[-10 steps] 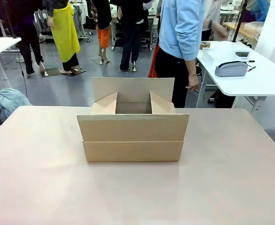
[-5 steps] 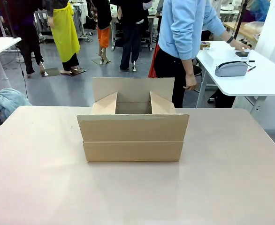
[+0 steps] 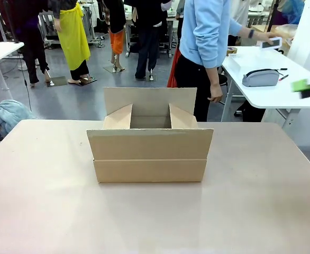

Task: Pack the gift set into the box.
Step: Place both hands on the side flaps of the Package Box and spread them outward.

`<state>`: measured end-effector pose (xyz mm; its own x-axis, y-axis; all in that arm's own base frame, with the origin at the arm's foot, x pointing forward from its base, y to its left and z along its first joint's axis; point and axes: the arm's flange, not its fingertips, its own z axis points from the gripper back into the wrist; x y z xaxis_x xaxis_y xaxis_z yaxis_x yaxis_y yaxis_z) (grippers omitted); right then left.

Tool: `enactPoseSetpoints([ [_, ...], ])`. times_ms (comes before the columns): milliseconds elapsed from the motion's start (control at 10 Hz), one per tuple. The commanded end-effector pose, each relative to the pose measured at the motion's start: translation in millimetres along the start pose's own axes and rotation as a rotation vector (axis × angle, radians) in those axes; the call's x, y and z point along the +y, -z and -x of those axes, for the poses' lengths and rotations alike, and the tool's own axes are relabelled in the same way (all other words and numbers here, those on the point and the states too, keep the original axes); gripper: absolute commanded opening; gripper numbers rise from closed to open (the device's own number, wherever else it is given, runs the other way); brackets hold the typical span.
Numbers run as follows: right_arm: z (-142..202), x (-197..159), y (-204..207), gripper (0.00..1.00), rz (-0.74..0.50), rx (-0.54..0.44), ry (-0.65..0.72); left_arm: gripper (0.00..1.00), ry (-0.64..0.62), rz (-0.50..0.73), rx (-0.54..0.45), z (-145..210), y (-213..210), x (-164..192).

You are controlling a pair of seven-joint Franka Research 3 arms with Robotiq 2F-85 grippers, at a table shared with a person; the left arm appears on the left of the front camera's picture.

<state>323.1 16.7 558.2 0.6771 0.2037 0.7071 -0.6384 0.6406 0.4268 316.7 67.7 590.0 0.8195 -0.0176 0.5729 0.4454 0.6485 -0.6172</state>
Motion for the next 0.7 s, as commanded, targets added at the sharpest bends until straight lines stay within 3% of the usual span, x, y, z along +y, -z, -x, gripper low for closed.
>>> enactPoseSetpoints([
  [0, -29, 1, 66, 1.00, -0.159, -0.001, -0.287, 1.00, 0.106, -0.142, 0.261, -46, 59, -23],
  [100, -31, 16, 98, 1.00, -0.219, -0.020, -0.456, 1.00, 0.156, -0.141, 0.342, -58, 97, -42],
  [200, -33, 22, 118, 1.00, -0.227, -0.068, -0.531, 1.00, 0.193, -0.142, 0.405, -63, 132, -56],
  [300, -31, 22, 119, 1.00, -0.156, -0.043, -0.423, 1.00, 0.167, -0.128, 0.432, -59, 146, -57],
  [400, -27, 48, 108, 1.00, -0.167, 0.057, -0.445, 1.00, 0.159, -0.117, 0.344, -50, 129, -65],
  [500, -27, 48, 108, 1.00, -0.167, 0.057, -0.445, 1.00, 0.159, -0.117, 0.344, -50, 129, -65],
  [600, -28, 38, 122, 1.00, -0.171, 0.033, -0.474, 1.00, 0.184, -0.113, 0.412, -55, 164, -69],
])
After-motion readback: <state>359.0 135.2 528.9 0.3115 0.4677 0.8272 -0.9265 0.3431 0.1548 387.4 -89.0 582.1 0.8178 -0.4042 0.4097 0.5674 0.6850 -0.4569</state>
